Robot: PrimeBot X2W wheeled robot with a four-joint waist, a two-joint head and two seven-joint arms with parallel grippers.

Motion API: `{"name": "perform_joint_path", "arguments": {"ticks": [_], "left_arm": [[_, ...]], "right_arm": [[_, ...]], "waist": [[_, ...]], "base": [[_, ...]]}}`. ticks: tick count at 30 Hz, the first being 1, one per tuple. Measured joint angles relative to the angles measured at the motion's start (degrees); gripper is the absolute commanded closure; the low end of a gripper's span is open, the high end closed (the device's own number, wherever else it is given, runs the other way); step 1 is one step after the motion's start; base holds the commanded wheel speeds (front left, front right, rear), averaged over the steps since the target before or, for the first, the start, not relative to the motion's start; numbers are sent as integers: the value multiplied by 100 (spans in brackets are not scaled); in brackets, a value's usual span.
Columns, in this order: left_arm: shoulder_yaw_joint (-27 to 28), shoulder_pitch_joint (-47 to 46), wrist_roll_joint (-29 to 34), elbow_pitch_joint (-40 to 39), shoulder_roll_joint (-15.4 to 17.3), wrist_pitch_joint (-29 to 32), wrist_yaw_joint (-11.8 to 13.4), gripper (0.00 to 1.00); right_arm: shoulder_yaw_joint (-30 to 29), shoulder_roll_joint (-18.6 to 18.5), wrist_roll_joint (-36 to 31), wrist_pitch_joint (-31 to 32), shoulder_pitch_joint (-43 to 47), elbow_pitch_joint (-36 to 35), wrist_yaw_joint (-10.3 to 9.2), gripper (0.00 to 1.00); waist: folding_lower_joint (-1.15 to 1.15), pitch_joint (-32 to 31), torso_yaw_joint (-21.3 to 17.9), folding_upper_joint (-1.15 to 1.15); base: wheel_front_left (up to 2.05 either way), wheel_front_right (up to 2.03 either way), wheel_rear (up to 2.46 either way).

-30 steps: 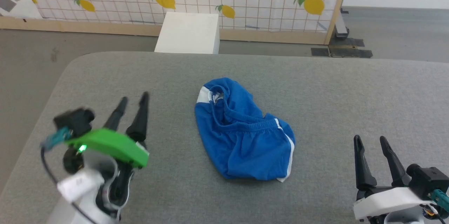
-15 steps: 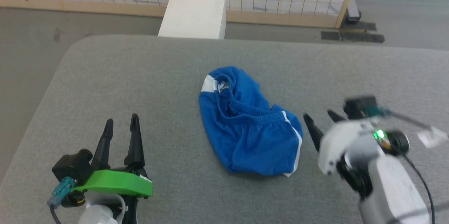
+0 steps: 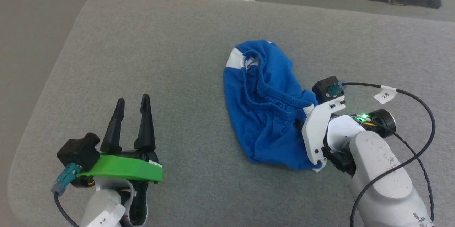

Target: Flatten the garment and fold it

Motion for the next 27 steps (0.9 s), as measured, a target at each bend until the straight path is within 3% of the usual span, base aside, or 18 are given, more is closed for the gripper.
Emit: {"name": "perform_joint_path", "arguments": {"ticks": [1,2,3,8,13,18,20,21,22,23,27], "left_arm": [[11,-2,0,16,-12,0,-4,0],[41,-2,5,40,-19,0,-10,0],[62,-1,19,62,-21,0,-32,0],[134,8,56,110,-42,0,-57,0],[149,100,115,96,-59,-1,-99,0],[82,241,115,83,-68,-1,-100,0],[18,255,115,92,-74,-1,-101,0],[-18,275,114,136,-80,-1,-104,0],[-19,309,112,172,-81,-1,-104,0],[-16,329,112,186,-81,-1,-104,0],[7,385,112,249,-83,-1,-104,0]], "right_arm": [[11,0,25,-30,-2,24,0,0],[32,-5,48,-126,-14,30,0,77],[44,-10,94,-244,-32,32,-1,100],[-125,7,411,-869,-66,-152,0,100],[-1094,19,700,-1378,155,-929,0,100],[-2586,1,870,-1222,1300,-1463,0,100],[-3009,-23,980,-1038,1951,-1493,-1,100],[-3117,-18,1358,-786,2682,-1404,0,100],[-2966,-22,1791,-873,2952,-1403,0,22],[-2936,-13,1933,-1020,2963,-1411,0,0],[-2947,13,2107,-1841,2918,-1628,0,0]], "waist": [[0,34,30,0],[0,72,61,0],[0,99,83,0],[0,46,56,0],[0,-178,-71,0],[0,-447,-306,0],[0,-553,-390,0],[0,-658,-490,0],[0,-720,-582,0],[0,-734,-612,0],[0,-777,-723,0]], "base": [[0,0,0],[0,0,0],[0,0,0],[0,0,0],[0,0,0],[0,0,0],[0,0,0],[0,0,0],[0,0,0],[0,0,0],[0,0,0]]}}
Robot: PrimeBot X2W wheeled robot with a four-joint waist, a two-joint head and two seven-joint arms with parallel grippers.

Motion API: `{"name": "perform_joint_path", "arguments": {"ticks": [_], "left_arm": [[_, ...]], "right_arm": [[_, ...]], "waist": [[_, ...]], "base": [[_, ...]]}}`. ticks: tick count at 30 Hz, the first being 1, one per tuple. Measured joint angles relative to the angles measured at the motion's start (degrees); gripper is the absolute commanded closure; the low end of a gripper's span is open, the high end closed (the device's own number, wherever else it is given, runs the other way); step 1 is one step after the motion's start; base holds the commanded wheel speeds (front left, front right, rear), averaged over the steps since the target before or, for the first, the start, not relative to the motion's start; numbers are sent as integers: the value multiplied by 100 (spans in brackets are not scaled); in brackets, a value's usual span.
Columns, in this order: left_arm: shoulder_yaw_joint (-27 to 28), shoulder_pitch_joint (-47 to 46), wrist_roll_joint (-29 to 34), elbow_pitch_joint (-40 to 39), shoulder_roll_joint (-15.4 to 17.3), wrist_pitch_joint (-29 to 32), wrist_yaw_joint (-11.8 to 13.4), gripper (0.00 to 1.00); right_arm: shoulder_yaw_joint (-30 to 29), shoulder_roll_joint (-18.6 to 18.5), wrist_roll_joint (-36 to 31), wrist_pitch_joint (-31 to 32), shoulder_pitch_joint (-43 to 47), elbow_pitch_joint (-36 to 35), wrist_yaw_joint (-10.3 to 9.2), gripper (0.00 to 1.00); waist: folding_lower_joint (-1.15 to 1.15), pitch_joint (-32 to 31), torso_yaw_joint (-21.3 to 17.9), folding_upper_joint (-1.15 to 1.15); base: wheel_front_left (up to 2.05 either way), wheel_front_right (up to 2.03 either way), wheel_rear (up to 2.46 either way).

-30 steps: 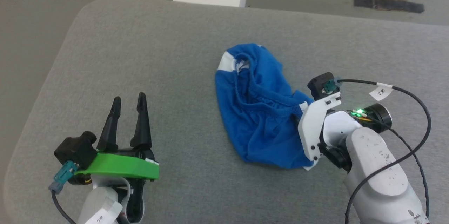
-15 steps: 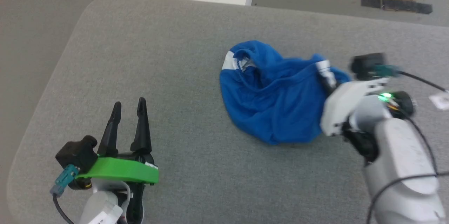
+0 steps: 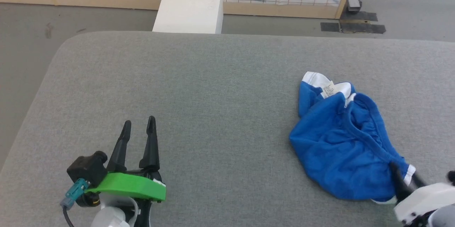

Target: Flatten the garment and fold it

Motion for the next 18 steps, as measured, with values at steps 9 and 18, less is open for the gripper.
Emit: {"name": "perform_joint_path", "arguments": {"ticks": [9,18], "left_arm": [[-767,-1026,-323,198,5,1307,-1,0],[-2336,-2464,-587,1212,25,4007,-4,0]], "right_arm": [[-368,-13,-254,-926,-359,-516,0,0],[34,-11,-79,-999,-438,-375,-1,0]], "waist": [[0,64,-422,0],[0,390,-1067,0]], "base": [[0,0,0],[0,0,0]]}}
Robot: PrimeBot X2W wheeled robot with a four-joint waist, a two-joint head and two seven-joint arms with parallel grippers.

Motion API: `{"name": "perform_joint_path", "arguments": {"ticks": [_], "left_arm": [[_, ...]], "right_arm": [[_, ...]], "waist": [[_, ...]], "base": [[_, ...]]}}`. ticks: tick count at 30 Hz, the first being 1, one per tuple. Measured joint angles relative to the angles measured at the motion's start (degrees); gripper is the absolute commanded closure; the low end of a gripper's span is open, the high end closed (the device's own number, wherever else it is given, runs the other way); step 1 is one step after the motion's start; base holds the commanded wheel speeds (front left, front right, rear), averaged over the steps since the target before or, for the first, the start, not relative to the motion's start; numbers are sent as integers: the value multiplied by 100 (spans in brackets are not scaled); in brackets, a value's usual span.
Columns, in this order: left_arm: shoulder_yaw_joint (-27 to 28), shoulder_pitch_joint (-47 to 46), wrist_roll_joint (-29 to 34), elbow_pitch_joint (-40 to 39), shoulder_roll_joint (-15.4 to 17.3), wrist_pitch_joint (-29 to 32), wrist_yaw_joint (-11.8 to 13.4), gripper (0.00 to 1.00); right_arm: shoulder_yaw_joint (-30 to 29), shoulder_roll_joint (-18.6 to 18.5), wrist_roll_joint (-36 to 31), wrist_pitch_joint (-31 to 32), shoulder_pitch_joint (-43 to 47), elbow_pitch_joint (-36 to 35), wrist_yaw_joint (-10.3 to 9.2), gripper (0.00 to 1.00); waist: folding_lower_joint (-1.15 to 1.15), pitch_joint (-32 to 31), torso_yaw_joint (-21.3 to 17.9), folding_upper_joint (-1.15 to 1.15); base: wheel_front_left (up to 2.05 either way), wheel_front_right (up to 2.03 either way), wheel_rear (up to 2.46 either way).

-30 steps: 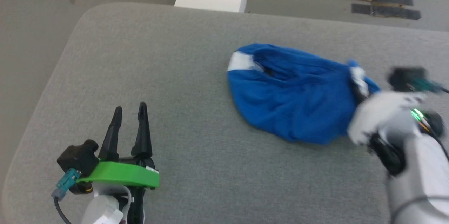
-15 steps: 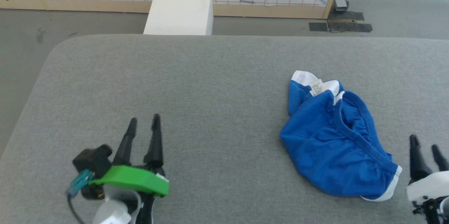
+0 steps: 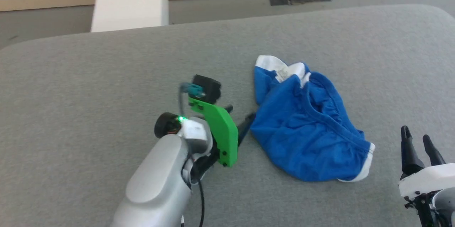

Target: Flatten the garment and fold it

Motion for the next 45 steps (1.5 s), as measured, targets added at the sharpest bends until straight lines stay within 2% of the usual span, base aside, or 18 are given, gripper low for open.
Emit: {"name": "perform_joint_path", "arguments": {"ticks": [4,11,12,13,19,22,28,32,35,38,42,45], "left_arm": [[-287,-80,-227,231,33,382,-15,0],[-498,-105,-331,467,135,133,-15,0],[-513,-105,-331,519,146,79,-15,57],[-527,-109,-330,559,157,1,-15,100],[-693,-245,-522,589,156,-456,-15,100],[-587,-332,-695,534,145,-842,-15,100],[112,-558,-1025,73,224,-1666,29,100],[545,-465,-1069,-680,552,-1948,253,100],[538,53,-1070,-1332,838,-1688,470,100],[254,1000,-1096,-1748,1080,-1024,731,100],[-114,1930,-1395,-1805,1144,-377,913,100],[-420,2243,-1641,-1693,1070,55,884,100]], "right_arm": [[75,1,15,-136,-3,80,1,0],[92,0,44,-290,-7,222,1,0],[93,-1,44,-296,-12,241,1,0],[107,-4,44,-310,-16,249,1,0],[186,-2,43,-334,-171,278,1,0],[200,-1,38,-334,-225,304,1,0],[123,-2,-77,-296,-226,337,0,0],[158,-2,-111,-231,-225,371,0,0],[211,-2,-111,-229,-222,396,1,0],[280,-1,-110,-223,-224,420,1,0],[342,1,-110,-223,-233,444,1,0],[325,2,-112,-223,-234,468,0,0]], "waist": [[0,172,-309,0],[0,491,-625,0],[0,530,-640,0],[0,562,-644,0],[0,582,-484,0],[0,547,-358,0],[0,403,-55,0],[0,251,188,0],[0,134,386,0],[0,33,611,0],[0,-51,856,0],[0,-104,1018,0]], "base": [[0,0,0],[0,0,0],[0,0,0],[0,0,0],[0,0,0],[0,0,0],[0,0,0],[0,0,0],[0,0,0],[0,0,0],[0,0,0],[0,0,0]]}}
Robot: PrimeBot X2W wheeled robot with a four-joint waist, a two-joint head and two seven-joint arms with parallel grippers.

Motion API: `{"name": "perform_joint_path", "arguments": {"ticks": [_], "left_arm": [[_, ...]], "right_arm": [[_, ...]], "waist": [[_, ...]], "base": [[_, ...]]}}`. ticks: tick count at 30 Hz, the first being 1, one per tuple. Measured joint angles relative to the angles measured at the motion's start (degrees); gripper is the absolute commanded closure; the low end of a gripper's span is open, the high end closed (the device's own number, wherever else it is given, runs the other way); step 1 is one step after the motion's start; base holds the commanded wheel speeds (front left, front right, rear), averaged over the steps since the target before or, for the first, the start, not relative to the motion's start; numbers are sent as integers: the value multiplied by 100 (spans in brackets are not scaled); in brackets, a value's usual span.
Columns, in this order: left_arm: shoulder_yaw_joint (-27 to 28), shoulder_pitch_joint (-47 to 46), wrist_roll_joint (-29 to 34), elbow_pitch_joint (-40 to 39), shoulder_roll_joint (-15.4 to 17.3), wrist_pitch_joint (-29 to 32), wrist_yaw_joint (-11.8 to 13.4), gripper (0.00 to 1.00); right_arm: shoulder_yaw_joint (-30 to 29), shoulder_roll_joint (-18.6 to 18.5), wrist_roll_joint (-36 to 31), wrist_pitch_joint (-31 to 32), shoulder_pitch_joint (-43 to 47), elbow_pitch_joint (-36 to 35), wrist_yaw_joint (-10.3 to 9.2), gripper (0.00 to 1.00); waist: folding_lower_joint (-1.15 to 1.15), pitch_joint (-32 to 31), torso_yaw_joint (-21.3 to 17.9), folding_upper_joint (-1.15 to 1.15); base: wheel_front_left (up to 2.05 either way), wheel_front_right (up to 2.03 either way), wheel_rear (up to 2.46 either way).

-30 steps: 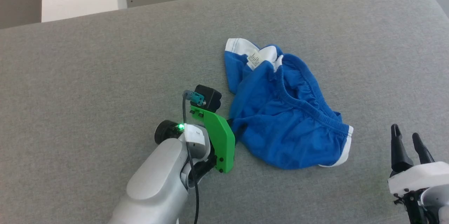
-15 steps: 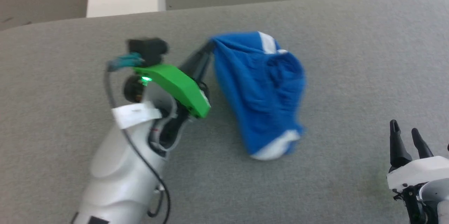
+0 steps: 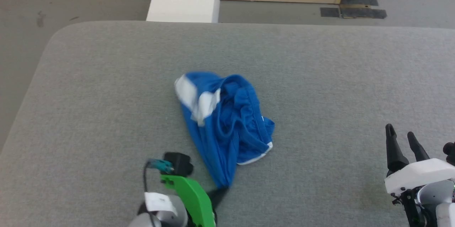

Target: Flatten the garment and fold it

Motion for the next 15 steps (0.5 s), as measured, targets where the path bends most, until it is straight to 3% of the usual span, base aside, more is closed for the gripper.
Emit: {"name": "perform_joint_path", "arguments": {"ticks": [2,3,4,7,9,15], "left_arm": [[-119,36,-94,41,-8,219,-21,100],[-102,43,-189,25,-38,267,-24,27],[-59,42,-267,-7,-55,277,-24,0],[255,38,-502,-221,-86,186,-22,0],[706,15,-709,-464,-114,-181,-21,0],[1926,-203,199,-657,82,-2491,92,0]], "right_arm": [[-19,0,-12,0,1,22,1,0],[-33,-2,-31,0,2,33,1,0],[-38,-1,-48,0,2,38,1,0],[-42,-2,-52,1,13,49,1,0],[24,-4,-71,23,14,37,0,0],[770,-12,-334,385,-59,-203,0,0]], "waist": [[0,-29,79,0],[0,-45,116,0],[0,-60,143,0],[0,-115,224,0],[0,-141,278,0],[0,-167,402,0]], "base": [[0,0,0],[0,0,0],[0,0,0],[0,0,0],[0,0,0],[0,0,0]]}}
